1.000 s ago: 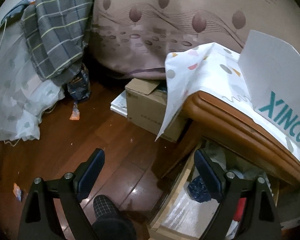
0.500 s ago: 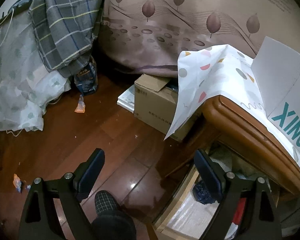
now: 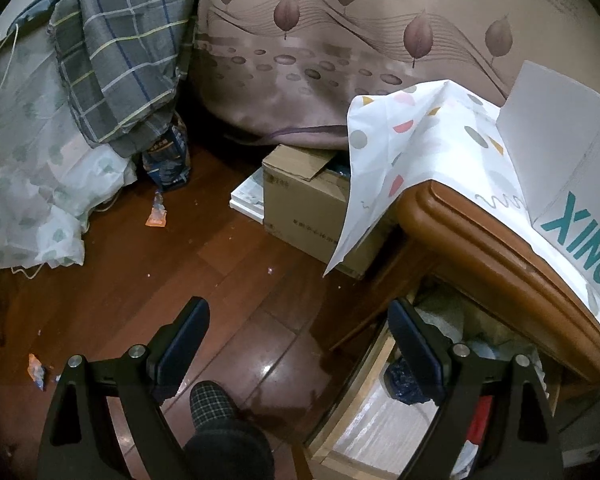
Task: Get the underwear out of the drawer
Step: 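Move the open right gripper back down into the drawer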
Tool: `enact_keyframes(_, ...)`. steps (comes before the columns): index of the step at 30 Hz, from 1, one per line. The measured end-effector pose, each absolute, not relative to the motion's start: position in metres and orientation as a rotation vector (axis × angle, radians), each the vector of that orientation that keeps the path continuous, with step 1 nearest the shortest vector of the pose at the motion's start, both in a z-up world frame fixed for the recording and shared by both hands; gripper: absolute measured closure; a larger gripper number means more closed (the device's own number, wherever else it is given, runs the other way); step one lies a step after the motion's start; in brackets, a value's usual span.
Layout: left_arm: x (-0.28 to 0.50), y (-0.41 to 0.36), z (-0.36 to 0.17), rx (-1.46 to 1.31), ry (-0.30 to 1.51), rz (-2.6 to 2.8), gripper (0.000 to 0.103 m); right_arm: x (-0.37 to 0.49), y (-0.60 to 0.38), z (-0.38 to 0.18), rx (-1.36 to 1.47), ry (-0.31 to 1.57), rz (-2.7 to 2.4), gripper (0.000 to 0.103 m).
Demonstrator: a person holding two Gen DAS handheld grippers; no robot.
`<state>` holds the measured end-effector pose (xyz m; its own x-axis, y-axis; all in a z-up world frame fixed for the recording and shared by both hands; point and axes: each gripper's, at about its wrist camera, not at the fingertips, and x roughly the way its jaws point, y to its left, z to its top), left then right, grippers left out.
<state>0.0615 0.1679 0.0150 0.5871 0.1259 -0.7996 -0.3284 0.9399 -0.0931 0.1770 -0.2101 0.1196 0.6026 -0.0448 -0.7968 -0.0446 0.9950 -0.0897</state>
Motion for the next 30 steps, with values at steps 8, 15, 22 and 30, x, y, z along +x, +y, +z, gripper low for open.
enact_keyframes(8,0.065,0.155,0.012,-0.204,0.921,0.231,0.014,0.134,-0.209,0.163,-0.066,0.845,0.078,0.024)
enact_keyframes(15,0.064,0.148,0.012,-0.187,0.924,0.211,0.014,0.042,-0.192,0.149,-0.163,0.900,0.244,0.024)
enact_keyframes(22,0.063,0.145,0.012,-0.170,0.929,0.201,0.014,-0.003,-0.176,0.054,-0.196,1.146,0.325,0.024)
enact_keyframes(30,0.064,0.144,0.011,-0.175,0.932,0.200,0.014,0.010,-0.157,-0.064,-0.051,1.432,0.262,0.024)
